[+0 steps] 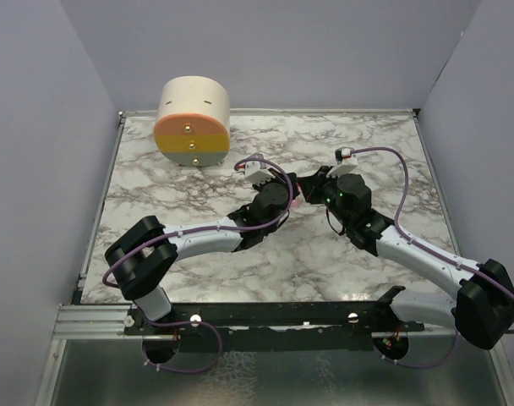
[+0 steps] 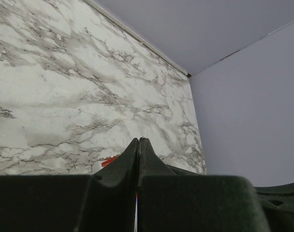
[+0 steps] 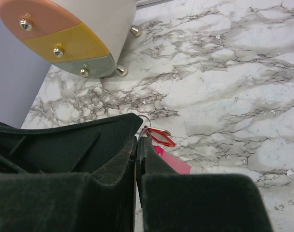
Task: Put the keys on the keyring
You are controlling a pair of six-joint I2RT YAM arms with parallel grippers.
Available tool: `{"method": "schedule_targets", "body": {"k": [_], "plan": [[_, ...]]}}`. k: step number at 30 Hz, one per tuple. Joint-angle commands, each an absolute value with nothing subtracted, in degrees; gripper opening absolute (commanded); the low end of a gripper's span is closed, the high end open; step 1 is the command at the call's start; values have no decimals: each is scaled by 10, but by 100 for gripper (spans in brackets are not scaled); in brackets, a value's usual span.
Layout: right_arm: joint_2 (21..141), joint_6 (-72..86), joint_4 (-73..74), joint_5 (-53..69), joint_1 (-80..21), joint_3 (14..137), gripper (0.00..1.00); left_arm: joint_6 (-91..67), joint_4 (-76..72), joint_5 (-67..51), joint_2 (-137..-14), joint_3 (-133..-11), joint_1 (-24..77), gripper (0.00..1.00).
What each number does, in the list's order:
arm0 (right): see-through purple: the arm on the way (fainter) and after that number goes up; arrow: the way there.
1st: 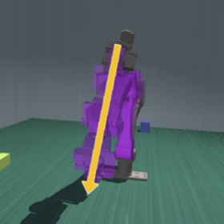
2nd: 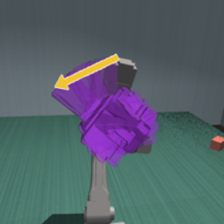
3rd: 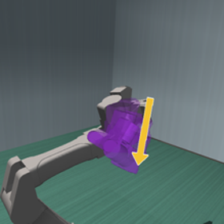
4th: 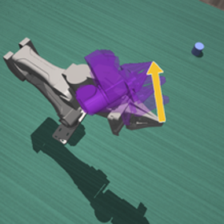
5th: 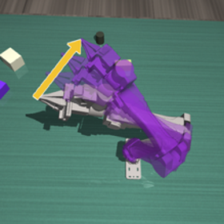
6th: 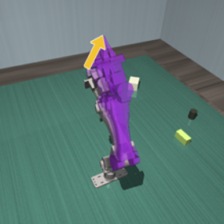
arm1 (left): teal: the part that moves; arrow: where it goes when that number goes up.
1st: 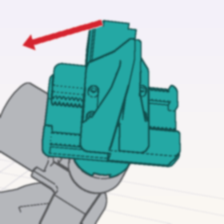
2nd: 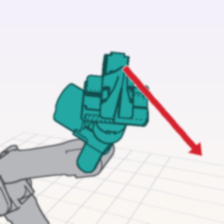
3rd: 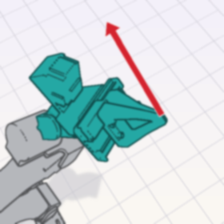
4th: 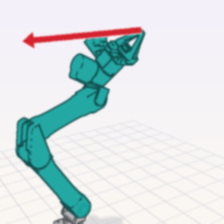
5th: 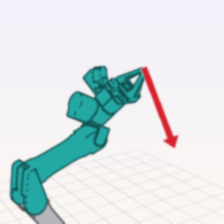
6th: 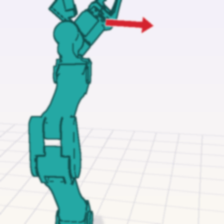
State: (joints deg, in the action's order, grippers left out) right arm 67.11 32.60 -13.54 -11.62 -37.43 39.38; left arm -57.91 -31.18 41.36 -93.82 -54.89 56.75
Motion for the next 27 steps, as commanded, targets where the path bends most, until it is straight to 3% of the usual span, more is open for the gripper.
{"method": "schedule_targets", "body": {"k": [1,27], "plan": [[662,315,-173,-133,-376,401,1,-577,-305,397,-945,-560,576,0],[639,299,-191,-131,-376,388,1,-585,-305,384,-953,-555,578,0]]}}
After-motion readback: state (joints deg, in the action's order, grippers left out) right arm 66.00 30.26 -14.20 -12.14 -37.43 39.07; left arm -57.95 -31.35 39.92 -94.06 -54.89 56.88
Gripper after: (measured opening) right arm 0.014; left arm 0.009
